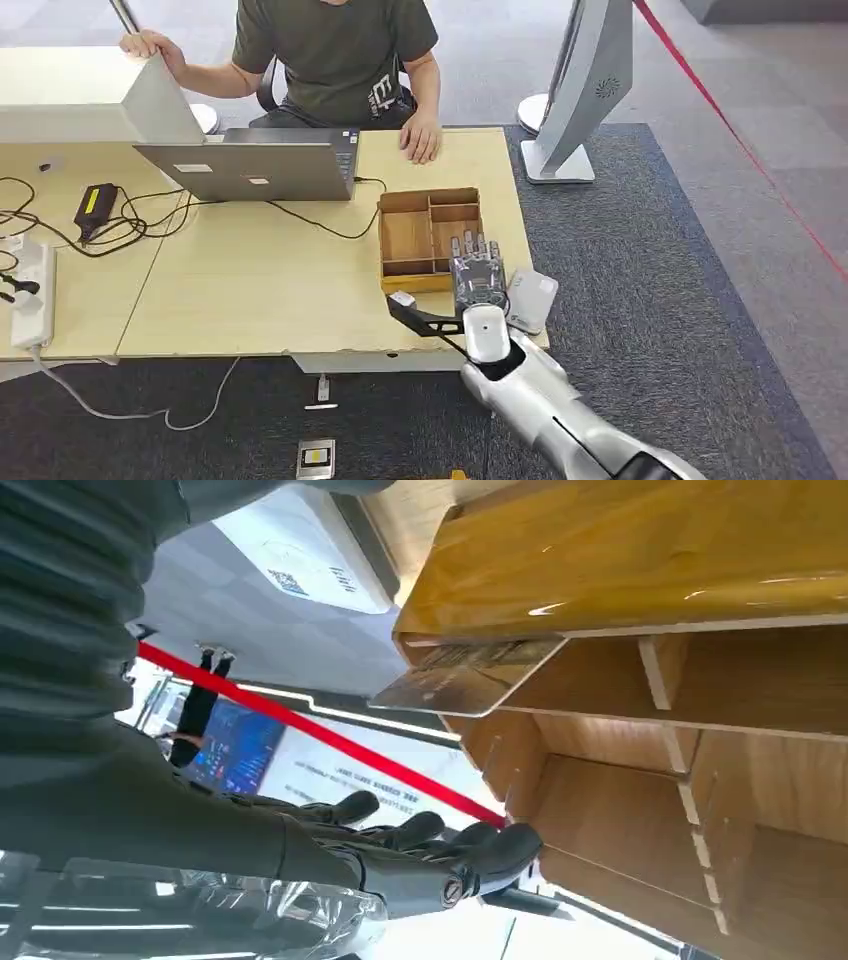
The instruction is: Pass the card to the sensor for recognition and then transmit it.
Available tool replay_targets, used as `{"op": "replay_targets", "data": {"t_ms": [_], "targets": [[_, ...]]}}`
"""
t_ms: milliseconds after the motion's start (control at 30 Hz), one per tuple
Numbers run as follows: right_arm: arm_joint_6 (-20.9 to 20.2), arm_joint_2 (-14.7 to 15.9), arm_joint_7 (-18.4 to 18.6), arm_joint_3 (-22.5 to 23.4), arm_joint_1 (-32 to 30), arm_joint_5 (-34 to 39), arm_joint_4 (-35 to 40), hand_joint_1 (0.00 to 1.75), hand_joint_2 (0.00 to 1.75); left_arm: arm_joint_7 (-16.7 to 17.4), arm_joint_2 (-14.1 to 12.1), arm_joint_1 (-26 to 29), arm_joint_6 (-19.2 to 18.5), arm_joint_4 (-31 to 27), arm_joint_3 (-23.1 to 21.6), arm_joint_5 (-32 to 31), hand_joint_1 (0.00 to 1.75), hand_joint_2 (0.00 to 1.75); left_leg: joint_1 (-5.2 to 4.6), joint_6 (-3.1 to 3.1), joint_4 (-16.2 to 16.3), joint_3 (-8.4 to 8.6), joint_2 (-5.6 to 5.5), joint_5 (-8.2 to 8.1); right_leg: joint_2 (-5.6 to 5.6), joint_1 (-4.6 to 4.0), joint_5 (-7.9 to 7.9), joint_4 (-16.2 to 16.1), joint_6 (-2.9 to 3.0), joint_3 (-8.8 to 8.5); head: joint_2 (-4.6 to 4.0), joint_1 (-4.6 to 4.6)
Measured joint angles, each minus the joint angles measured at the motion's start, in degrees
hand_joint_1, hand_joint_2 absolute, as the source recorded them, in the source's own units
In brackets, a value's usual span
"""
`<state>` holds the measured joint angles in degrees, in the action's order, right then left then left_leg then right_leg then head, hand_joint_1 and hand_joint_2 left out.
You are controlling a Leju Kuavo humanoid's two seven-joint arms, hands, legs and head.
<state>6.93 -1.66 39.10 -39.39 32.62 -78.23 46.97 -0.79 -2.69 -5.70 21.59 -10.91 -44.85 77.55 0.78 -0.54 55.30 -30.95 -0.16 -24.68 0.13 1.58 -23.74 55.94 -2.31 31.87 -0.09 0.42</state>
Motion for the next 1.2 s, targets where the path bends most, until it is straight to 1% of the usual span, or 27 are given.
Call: {"op": "replay_targets", "data": {"t_ms": [733, 967, 1200], "targets": [[-0.1, 0.9, 0.0, 0.0, 0.0, 0.0, 0.6, 0.0, 1.75, 0.0, 0.0, 0.0, 0.0, 0.0, 0.0, 0.0, 0.0, 0.0, 0.0, 0.0, 0.0, 0.0, 0.0, 0.0, 0.0, 0.0, 0.0, 0.0, 0.0, 0.0, 0.02, 0.0], [-2.0, 1.3, 0.9, 0.0, 0.0, 0.1, 1.5, 0.0, 1.75, 0.0, 0.0, 0.0, 0.0, 0.0, 0.0, 0.1, 0.0, 0.0, 0.0, 0.0, 0.0, 0.01, 0.0, 0.0, 0.0, 0.0, 0.01, 0.0, 0.01, 0.0, 0.0, 0.0], [-2.6, 2.0, 0.5, 0.0, -0.3, 1.5, 3.1, 0.0, 1.75, 0.2, 0.0, 0.0, -0.1, 0.0, 0.0, -0.1, 0.0, 0.0, 0.0, 0.0, 0.0, 0.01, 0.0, 0.0, 0.0, 0.0, 0.01, 0.0, 0.01, -0.01, 0.02, 0.0]]}}
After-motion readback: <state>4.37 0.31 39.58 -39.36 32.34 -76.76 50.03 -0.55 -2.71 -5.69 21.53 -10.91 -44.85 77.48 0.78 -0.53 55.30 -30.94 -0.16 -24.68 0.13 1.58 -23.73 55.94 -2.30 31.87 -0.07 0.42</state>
